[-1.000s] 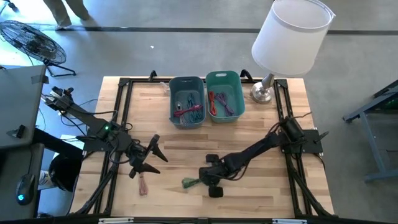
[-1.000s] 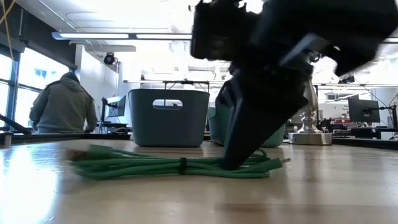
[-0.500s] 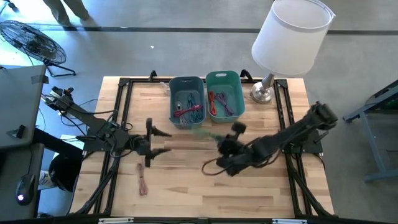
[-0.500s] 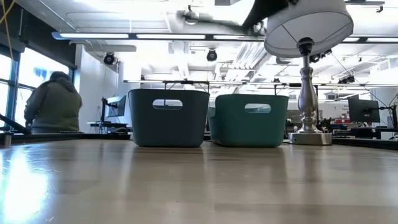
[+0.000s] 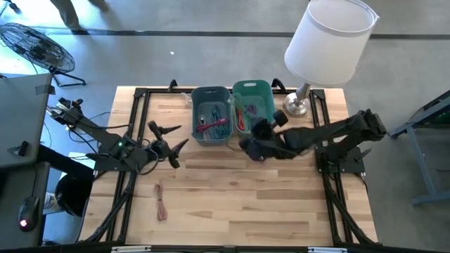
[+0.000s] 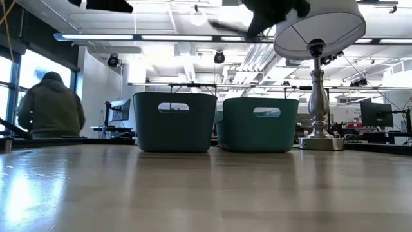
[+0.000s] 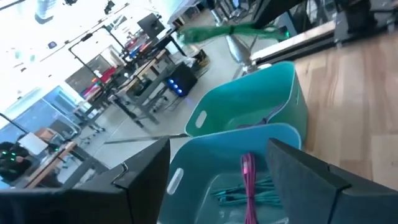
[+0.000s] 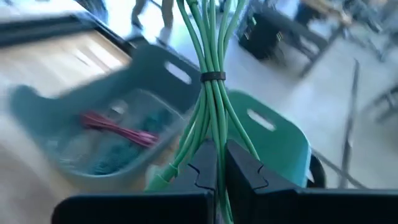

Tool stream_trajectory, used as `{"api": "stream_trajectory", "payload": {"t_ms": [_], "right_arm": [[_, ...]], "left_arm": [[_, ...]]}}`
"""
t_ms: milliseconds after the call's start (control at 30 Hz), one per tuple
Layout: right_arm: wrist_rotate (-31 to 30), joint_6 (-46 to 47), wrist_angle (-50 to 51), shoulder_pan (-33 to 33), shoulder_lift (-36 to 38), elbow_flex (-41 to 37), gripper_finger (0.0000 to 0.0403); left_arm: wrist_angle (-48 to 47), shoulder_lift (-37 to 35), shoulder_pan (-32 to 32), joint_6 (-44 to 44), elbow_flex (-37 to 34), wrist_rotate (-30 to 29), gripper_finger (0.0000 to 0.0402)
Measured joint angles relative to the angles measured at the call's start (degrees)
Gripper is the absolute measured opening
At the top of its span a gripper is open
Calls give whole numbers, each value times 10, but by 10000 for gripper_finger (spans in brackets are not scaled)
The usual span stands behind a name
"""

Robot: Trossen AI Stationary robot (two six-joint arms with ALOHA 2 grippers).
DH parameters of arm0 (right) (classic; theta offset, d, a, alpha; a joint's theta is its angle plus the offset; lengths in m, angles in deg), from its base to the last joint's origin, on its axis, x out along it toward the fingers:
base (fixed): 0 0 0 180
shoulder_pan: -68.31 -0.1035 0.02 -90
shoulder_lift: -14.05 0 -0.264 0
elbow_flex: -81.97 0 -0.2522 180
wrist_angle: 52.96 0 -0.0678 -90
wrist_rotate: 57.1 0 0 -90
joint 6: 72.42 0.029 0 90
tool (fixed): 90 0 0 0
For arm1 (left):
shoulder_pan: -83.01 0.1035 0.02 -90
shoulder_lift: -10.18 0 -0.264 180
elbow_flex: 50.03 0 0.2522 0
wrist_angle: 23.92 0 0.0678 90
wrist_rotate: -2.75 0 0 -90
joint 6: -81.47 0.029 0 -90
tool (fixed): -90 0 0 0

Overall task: Pick & Place USB Port
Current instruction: Put the green charger cable into the green bin, then put the brown charger cable into the green bin

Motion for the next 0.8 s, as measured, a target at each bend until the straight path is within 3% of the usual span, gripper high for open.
{"api": "stream_trajectory", "payload": {"t_ms": [233,467,800], "right_arm": [[93,93,100,95,-33,0,4],[177,96,106,153,-56,0,34],[165,10,72,166,-63,1,117]], "left_arm": [[-50,0,0,-6,0,10,257],[-90,0,0,-16,0,13,257],[-121,0,0,-50,0,57,257]]}}
